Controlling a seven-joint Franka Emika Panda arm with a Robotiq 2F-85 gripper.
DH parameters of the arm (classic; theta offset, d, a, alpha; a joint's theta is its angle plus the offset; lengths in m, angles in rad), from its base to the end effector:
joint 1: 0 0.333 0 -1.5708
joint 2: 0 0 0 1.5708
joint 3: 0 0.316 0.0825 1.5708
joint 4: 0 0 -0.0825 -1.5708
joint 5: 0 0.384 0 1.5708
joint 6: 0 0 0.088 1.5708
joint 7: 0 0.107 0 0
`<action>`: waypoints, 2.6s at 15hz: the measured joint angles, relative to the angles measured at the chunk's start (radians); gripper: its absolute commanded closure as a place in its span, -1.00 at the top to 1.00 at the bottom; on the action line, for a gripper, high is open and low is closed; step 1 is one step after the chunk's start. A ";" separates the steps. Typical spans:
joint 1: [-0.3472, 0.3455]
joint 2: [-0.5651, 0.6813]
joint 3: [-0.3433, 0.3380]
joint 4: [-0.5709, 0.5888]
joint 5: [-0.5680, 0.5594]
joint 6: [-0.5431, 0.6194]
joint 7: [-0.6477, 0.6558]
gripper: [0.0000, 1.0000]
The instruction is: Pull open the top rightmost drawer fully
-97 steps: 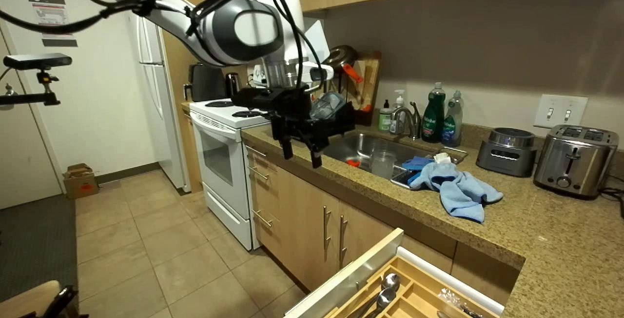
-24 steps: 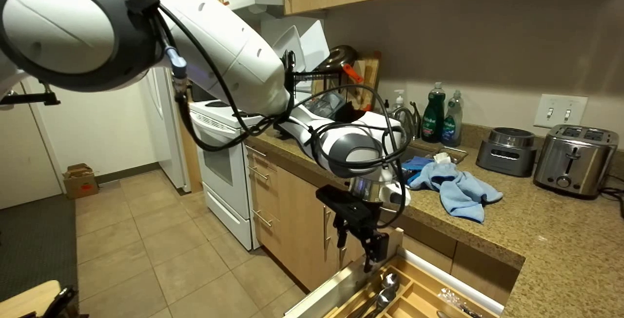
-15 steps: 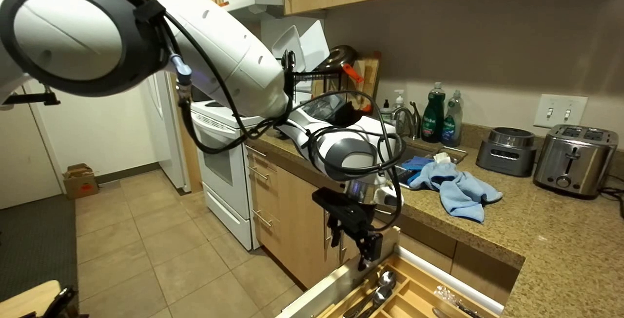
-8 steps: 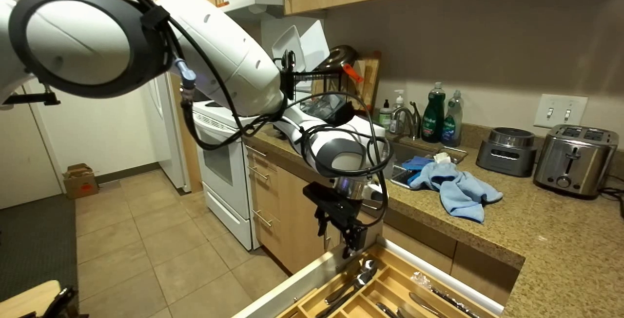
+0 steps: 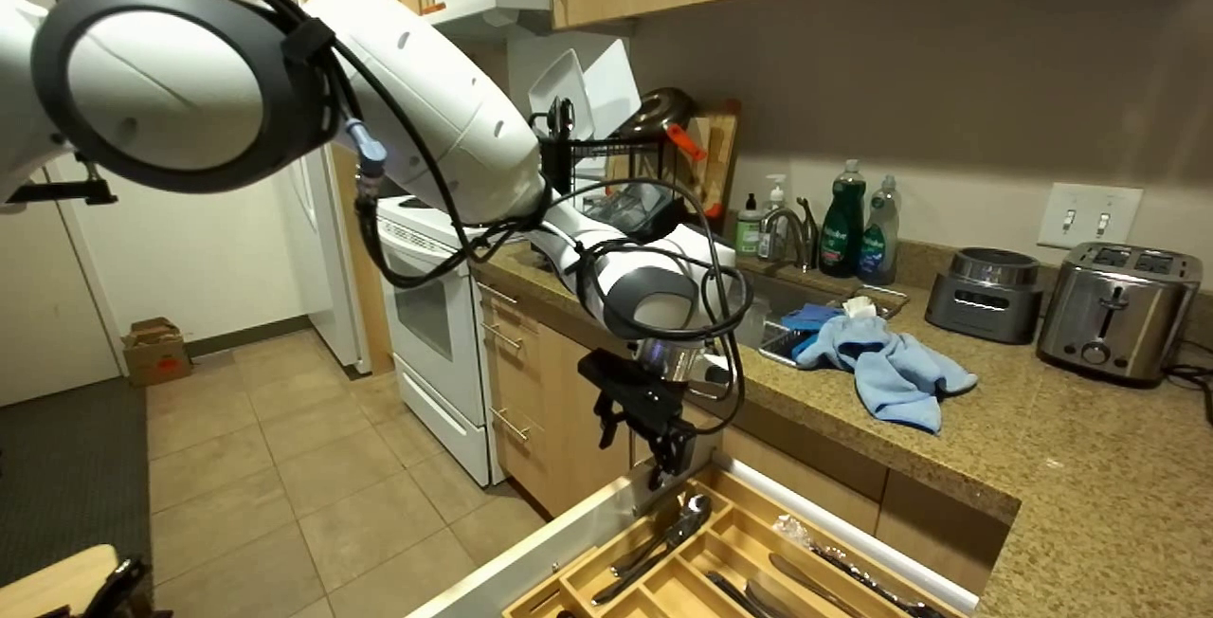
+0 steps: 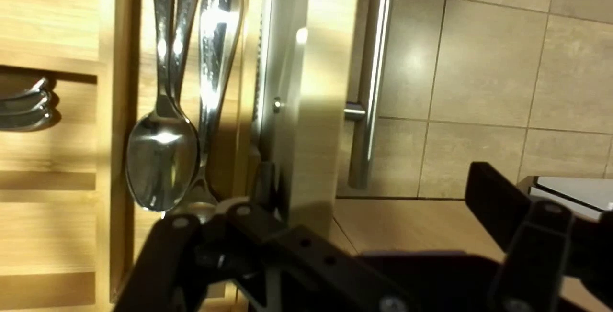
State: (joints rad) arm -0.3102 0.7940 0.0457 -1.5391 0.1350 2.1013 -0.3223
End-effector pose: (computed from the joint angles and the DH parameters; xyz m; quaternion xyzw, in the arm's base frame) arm 0.6565 -0.1751 0.1668 -0.9907 0.0169 0.0899 0.1011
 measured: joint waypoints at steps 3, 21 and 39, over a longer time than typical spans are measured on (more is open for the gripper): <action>0.000 0.000 0.000 0.000 -0.001 -0.003 -0.023 1.00; 0.134 -0.216 -0.143 -0.155 -0.186 0.119 0.116 1.00; 0.127 -0.316 -0.045 -0.263 -0.134 0.058 -0.063 1.00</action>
State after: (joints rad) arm -0.1830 0.4781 0.0002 -1.8021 0.0009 2.1595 -0.3853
